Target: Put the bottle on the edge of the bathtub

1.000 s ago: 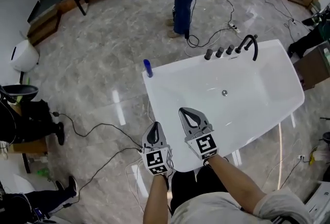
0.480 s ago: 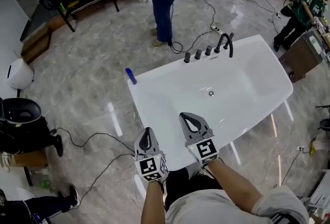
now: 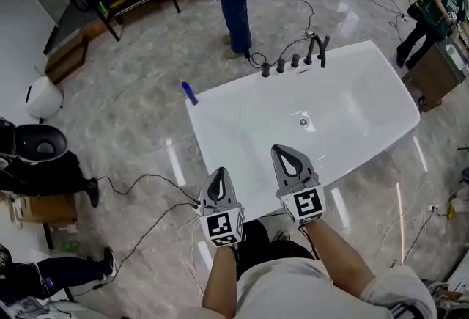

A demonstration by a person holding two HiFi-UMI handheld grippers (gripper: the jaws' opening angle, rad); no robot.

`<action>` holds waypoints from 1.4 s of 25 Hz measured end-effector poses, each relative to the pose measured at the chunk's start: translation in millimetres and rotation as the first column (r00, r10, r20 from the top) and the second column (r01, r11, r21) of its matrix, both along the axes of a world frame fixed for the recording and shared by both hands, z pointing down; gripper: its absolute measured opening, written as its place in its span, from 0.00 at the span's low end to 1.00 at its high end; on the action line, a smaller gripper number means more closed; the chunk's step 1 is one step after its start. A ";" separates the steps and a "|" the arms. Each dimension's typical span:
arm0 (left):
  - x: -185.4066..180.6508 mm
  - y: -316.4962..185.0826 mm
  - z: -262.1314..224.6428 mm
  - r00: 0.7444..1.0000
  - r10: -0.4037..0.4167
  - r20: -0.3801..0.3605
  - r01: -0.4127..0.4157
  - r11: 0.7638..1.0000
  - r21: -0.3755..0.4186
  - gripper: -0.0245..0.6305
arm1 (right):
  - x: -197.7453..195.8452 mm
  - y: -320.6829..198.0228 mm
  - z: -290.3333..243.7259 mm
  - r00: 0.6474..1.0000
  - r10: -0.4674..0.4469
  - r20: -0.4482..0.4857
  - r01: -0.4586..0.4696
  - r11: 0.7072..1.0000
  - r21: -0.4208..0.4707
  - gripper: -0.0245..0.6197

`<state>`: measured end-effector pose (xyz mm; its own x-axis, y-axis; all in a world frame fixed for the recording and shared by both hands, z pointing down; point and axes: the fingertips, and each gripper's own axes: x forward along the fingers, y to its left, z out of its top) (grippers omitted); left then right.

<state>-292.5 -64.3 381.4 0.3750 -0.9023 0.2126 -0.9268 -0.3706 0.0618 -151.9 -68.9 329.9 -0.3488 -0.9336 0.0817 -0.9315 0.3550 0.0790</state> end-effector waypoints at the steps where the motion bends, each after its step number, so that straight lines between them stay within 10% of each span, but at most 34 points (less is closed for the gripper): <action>1: 0.7 7.5 -5.7 1.000 -0.002 0.006 0.002 1.000 0.010 0.05 | 4.2 8.8 -3.5 1.000 0.000 -0.004 0.000 1.000 0.010 0.05; 35: 94.8 113.0 -84.4 0.994 0.095 0.052 -0.103 0.982 0.156 0.05 | 71.0 132.8 -53.2 0.997 0.035 0.075 -0.041 0.996 0.080 0.05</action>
